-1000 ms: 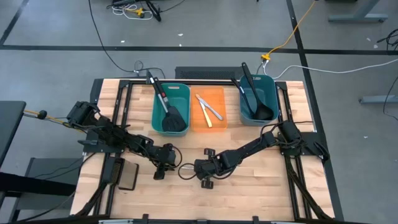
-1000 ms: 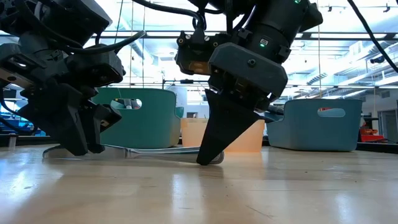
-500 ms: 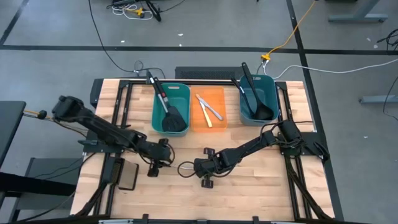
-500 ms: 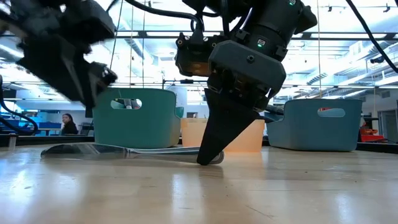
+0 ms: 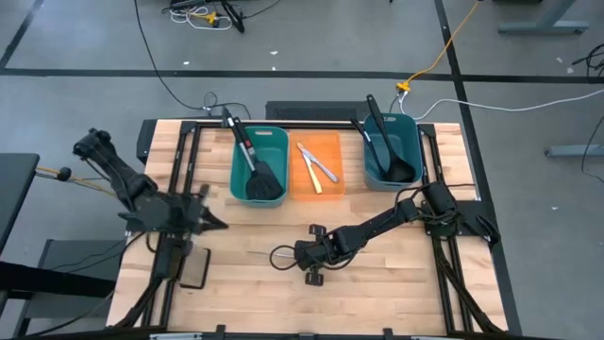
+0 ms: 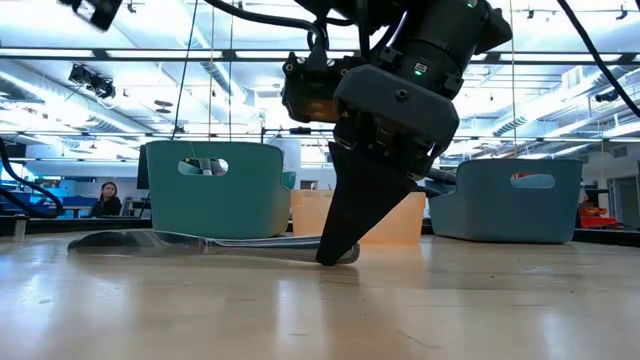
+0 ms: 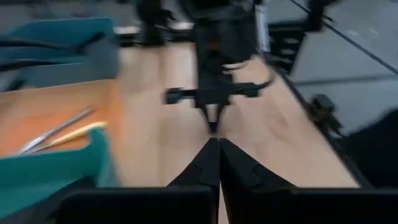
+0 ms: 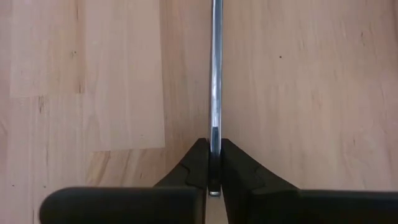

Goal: Pick & Place Kitchen Items
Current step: Put the silver knife into the orange bin

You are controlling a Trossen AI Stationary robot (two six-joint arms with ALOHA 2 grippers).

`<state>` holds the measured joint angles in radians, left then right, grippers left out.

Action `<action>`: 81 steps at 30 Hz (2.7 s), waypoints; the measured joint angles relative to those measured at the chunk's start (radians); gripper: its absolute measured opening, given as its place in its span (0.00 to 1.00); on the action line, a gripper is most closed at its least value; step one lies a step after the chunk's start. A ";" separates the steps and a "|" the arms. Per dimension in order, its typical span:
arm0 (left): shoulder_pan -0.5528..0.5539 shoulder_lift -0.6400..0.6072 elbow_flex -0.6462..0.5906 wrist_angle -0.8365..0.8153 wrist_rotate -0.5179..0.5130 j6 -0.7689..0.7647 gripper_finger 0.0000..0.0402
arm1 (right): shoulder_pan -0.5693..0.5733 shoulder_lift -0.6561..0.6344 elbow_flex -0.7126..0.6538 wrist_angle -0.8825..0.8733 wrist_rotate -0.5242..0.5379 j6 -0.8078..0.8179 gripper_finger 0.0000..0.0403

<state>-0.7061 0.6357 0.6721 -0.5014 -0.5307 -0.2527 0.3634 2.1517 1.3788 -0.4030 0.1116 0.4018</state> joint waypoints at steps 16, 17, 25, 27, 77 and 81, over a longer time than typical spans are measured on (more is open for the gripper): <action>-0.059 -0.251 -0.401 0.383 -0.155 0.047 0.01 | 0.011 -0.040 -0.006 0.060 -0.008 -0.122 0.06; -0.059 -0.251 -0.402 0.382 -0.156 0.046 0.01 | 0.014 -0.050 -0.007 0.054 -0.009 -0.123 0.06; -0.059 -0.264 -0.402 0.383 -0.157 0.070 0.01 | 0.063 -0.201 -0.006 -0.037 0.077 -0.152 0.06; -0.059 -0.265 -0.402 0.386 -0.158 0.075 0.01 | 0.070 -0.240 -0.017 -0.033 0.087 -0.153 0.06; -0.029 -0.616 -0.468 0.334 -0.182 0.230 0.00 | -0.116 -1.898 -1.277 0.766 0.165 -0.428 0.06; -0.029 -0.616 -0.468 0.334 -0.210 0.230 0.01 | -0.133 -1.910 -1.288 0.744 0.168 -0.416 0.06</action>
<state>-0.7349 0.0193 0.2039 -0.1672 -0.7403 -0.0223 0.2300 0.2413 0.0911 0.3409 0.2794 -0.0144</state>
